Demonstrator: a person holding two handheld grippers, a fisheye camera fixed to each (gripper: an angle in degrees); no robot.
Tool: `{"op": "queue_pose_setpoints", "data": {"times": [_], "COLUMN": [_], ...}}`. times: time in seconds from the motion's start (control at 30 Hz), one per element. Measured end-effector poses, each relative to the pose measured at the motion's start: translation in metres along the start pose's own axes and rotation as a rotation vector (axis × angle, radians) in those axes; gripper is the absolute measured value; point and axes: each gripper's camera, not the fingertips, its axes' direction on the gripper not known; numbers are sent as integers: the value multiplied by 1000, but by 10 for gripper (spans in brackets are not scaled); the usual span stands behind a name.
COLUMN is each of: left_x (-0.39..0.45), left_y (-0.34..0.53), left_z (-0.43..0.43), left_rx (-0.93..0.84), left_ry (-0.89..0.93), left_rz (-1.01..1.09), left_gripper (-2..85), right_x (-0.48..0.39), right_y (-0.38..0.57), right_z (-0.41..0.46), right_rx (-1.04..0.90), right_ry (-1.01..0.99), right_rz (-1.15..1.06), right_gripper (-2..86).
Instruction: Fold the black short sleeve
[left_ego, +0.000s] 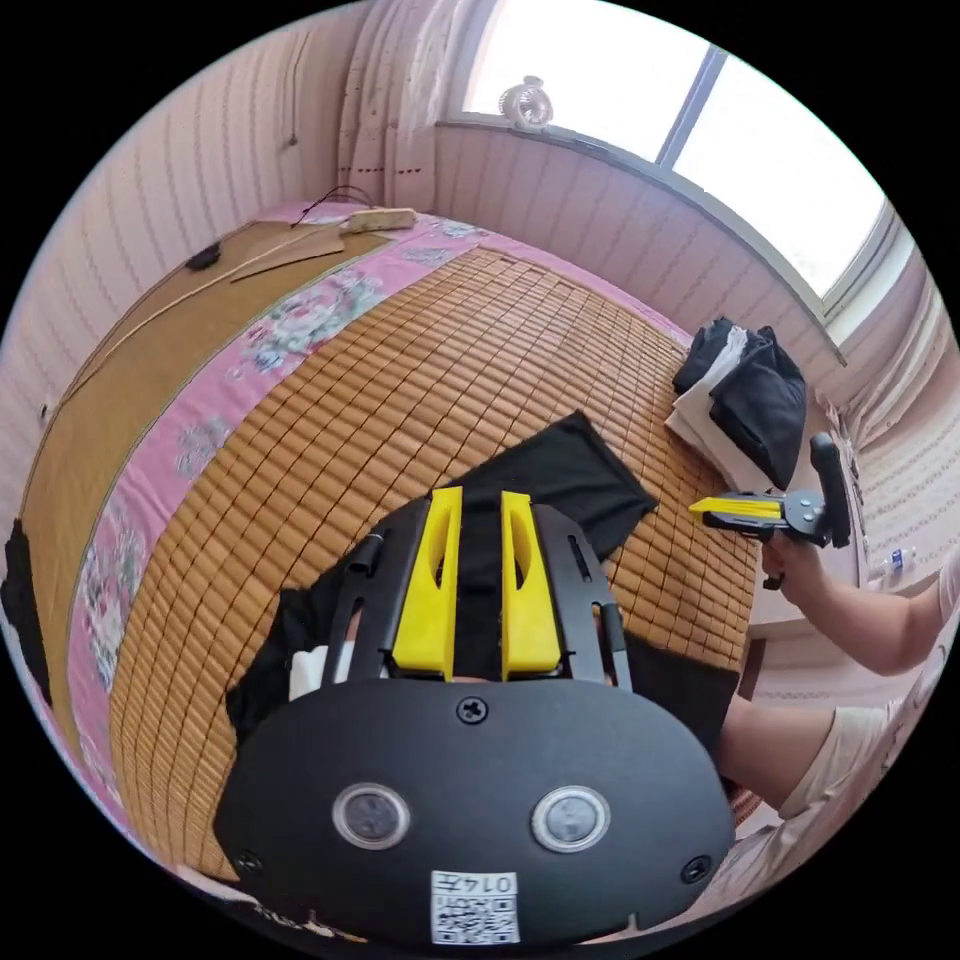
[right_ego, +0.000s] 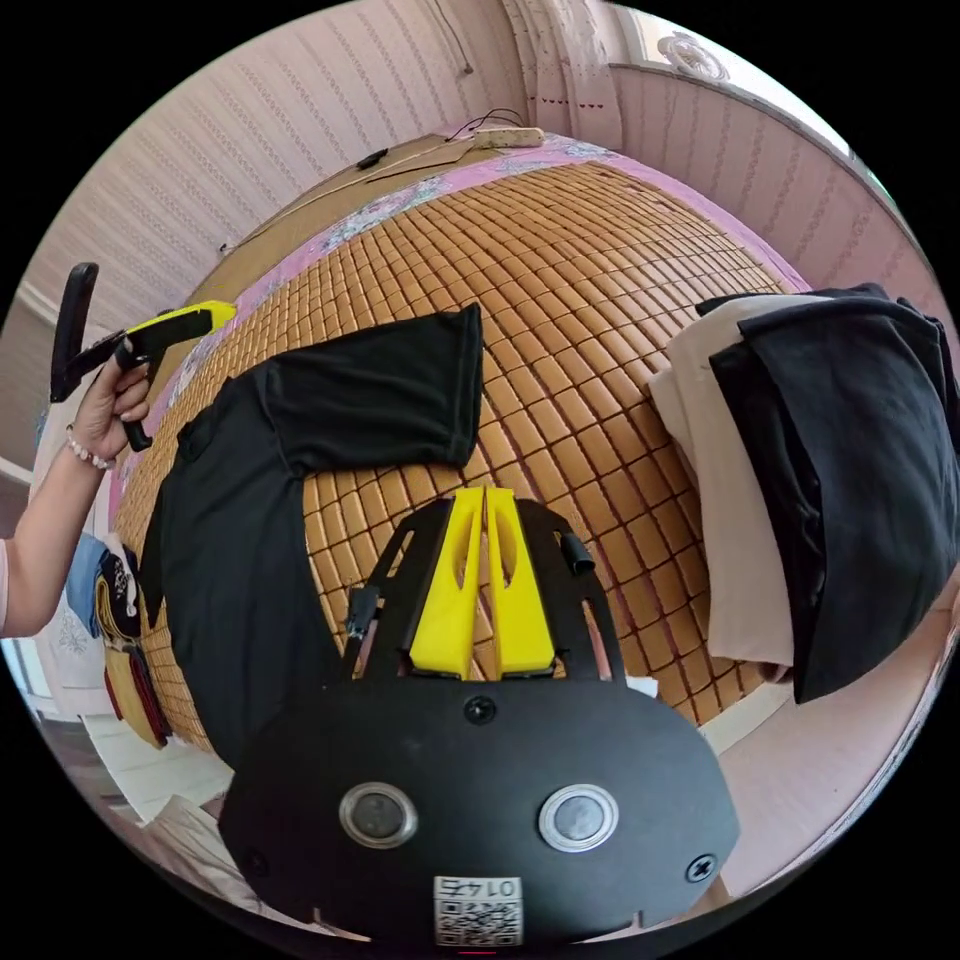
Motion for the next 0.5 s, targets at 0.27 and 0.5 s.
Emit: {"op": "queue_pose_setpoints", "data": {"times": [0.27,0.5], "left_x": [-73,-78], "left_y": [319,534], "left_z": [-124,-209], "left_rx": [-113,-4], "left_ry": [-113,-156], "left_rz": [-630,-1053], "left_gripper": [66,66], "right_x": [-115,-287], "right_y": [27,1], "right_z": [15,34], "right_rx": [-177,-210], "right_ry": [-72,-181], "right_rz": [-270,-598], "right_gripper": [40,50]}}
